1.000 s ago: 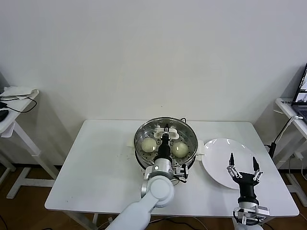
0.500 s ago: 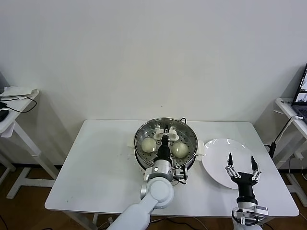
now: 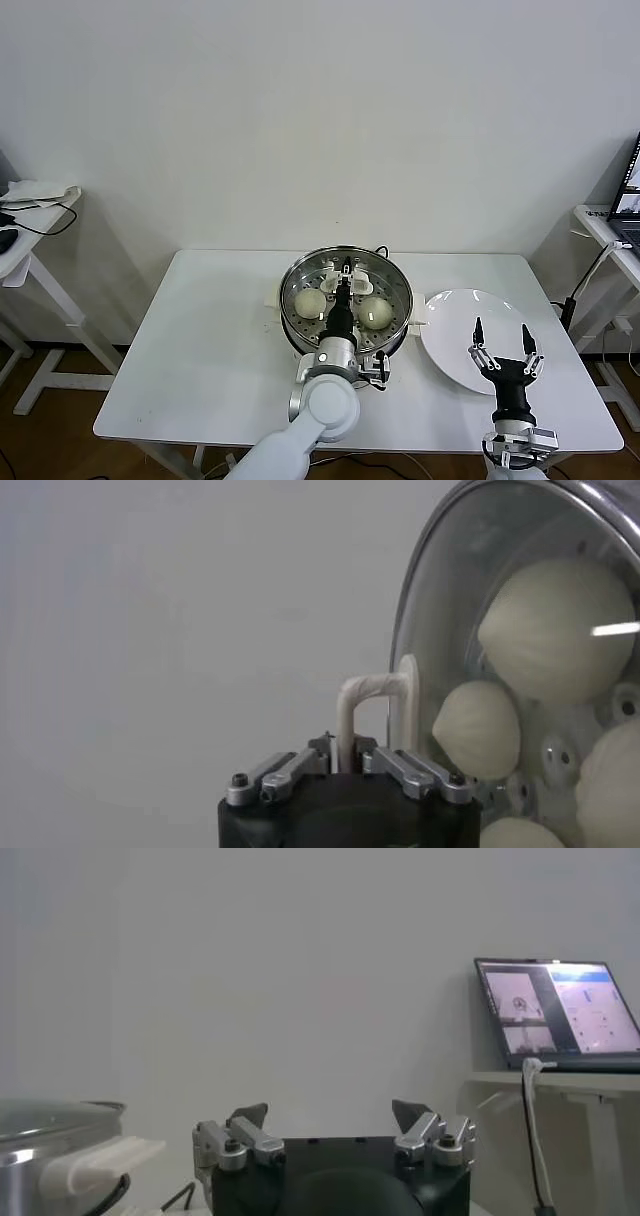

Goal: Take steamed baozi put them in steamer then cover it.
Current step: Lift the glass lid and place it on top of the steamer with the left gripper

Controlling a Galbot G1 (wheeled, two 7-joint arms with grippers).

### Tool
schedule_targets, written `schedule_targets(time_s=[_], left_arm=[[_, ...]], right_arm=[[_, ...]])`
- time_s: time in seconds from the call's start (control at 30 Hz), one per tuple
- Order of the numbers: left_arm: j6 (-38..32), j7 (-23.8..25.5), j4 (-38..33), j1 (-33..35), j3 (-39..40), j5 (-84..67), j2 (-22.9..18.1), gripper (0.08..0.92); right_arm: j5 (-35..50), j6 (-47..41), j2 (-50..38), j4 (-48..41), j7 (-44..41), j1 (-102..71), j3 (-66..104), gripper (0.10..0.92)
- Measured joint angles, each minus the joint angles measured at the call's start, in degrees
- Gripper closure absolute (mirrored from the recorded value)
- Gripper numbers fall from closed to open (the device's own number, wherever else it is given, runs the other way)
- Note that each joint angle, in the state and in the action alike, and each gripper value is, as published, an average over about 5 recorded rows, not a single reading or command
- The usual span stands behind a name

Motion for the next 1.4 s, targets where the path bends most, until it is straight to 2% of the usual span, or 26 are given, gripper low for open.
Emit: schedule_targets(time_s=[0.27,0.47,0.77,0.97,1.17,1.4], left_arm=[[0.47,-0.11,-3.43,1.8,0.37,-0.41,1.91,0.324],[0.89,-0.28,-6.61,3.52,0.57,-0.8,3.89,0.192],[1.15,-0.27,-15.47,7.48,-1.15,-2.77,8.71,0.177],[-0.79,-2.56,-23.98,12.76,-6.15,-7.64,13.04,0.177],[-6.27,-8.7,-30.27,19.49,-16.72,-22.39,14.25,0.177],[-15.41,-11.79,-30.92,26.25,-32.93,-47.32,11.0,0.177]], right_arm=[[-0.02,0.08,-0.25,-0.03,0.02,0.19,-0.4,0.203],[0.0,0.34,-0.57,-0.37,0.02,0.23,-0.5,0.203],[0.19,0.57,-1.33,-1.22,0.0,0.66,-0.66,0.203],[0.59,0.3,-1.77,-1.41,0.0,1.23,-0.66,0.203],[1.27,-1.0,-2.24,-0.43,-0.23,1.01,-0.08,0.203],[2.64,-4.4,-2.99,2.7,-1.09,0.82,0.96,0.203]])
